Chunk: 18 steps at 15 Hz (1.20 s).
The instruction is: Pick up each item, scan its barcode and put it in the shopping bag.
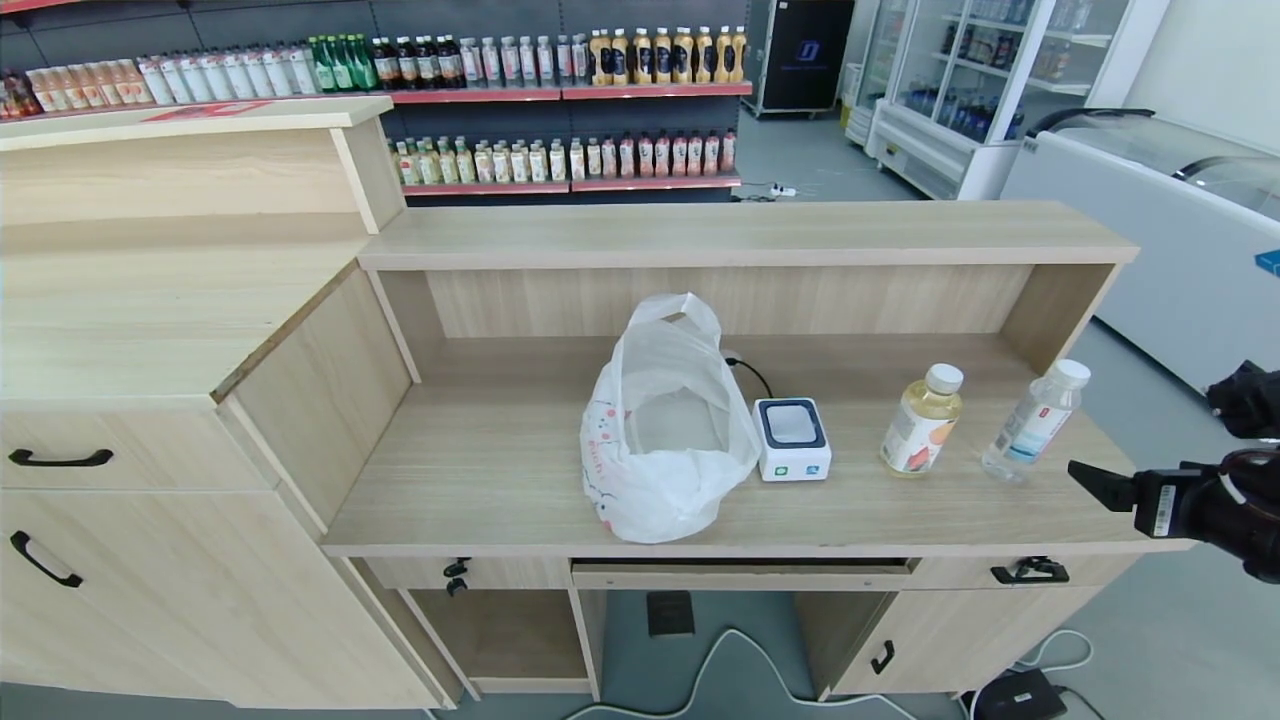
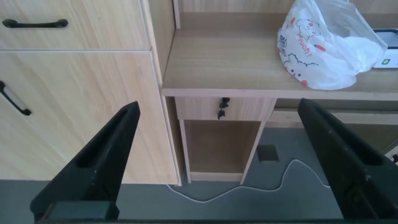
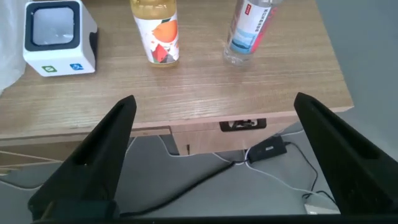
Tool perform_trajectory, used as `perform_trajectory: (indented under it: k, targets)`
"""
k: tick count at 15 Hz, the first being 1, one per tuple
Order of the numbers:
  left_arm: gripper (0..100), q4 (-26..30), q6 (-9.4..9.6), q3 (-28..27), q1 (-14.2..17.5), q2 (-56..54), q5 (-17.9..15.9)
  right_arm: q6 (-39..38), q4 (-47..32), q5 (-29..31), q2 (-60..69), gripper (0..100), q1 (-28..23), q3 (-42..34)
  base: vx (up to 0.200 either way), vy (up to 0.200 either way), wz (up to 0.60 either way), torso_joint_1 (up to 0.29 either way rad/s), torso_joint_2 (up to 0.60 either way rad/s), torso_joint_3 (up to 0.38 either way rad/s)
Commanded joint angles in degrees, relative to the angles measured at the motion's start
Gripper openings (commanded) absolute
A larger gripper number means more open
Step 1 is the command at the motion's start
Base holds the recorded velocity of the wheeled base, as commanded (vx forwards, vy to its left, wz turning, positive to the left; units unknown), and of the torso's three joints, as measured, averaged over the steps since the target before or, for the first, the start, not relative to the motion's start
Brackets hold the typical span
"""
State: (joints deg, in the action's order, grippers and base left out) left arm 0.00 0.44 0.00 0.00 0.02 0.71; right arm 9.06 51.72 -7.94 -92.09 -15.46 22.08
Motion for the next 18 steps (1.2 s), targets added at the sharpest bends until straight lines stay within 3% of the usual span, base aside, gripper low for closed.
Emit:
perform_trajectory:
  k: [1, 4, 7, 14, 18]
  targets:
    - [100, 0.0, 0.00, 0.0, 0.0, 0.0, 0.0, 0.8, 1.6, -1.1, -5.4, 100, -0.7, 1.0, 0.000, 0.000, 0.00, 0.000, 0.00, 0.000]
    - [100, 0.0, 0.00, 0.0, 0.0, 0.0, 0.1, 2.9, 7.0, -3.7, -11.4, 100, -1.8, 1.9, 0.000, 0.000, 0.00, 0.000, 0.00, 0.000]
    - [100, 0.0, 0.00, 0.0, 0.0, 0.0, 0.0, 4.4, 8.7, -3.8, -16.3, 100, -2.1, 8.9, 0.000, 0.000, 0.00, 0.000, 0.00, 0.000]
    - [100, 0.0, 0.00, 0.0, 0.0, 0.0, 0.0, 4.4, 4.9, -8.2, -25.7, 100, -2.6, 23.8, 0.000, 0.000, 0.00, 0.000, 0.00, 0.000]
    - [100, 0.0, 0.00, 0.0, 0.0, 0.0, 0.0, 5.4, 5.1, -11.0, -30.4, 100, -2.6, 27.1, 0.000, 0.000, 0.00, 0.000, 0.00, 0.000]
